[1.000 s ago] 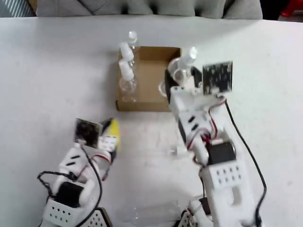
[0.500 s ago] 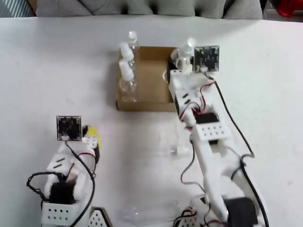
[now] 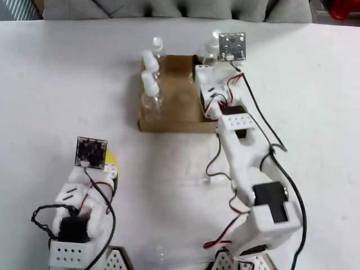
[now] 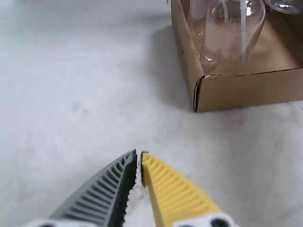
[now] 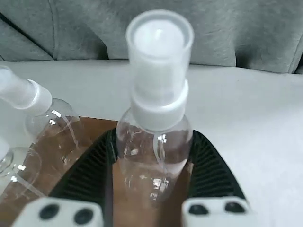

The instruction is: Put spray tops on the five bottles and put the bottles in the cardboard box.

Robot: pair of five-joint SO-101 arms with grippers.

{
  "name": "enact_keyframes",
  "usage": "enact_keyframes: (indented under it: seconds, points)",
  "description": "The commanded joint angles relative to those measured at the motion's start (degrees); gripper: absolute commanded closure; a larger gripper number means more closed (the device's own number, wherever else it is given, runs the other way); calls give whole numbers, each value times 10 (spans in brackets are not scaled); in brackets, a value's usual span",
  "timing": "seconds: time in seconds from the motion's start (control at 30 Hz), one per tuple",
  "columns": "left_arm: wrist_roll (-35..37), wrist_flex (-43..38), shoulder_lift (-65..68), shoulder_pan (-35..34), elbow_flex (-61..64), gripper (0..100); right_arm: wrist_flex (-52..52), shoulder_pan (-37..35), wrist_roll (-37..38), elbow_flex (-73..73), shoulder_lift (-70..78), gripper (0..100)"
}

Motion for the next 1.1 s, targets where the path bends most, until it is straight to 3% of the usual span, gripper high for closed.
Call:
enact_keyframes:
  seconds: [0.0,0.4,0.6,1.07]
  points:
    - [-9,1,3,-5,-1,976,-14,4,8,-74,37,982]
    - [-11,1,3,-4,-1,976,-10,15,10,-170,145,982]
    - [-11,1,3,-3,-1,976,-10,11,87,-170,153,982]
    - [-12,1,3,-3,-1,976,-10,9,86,-200,200,982]
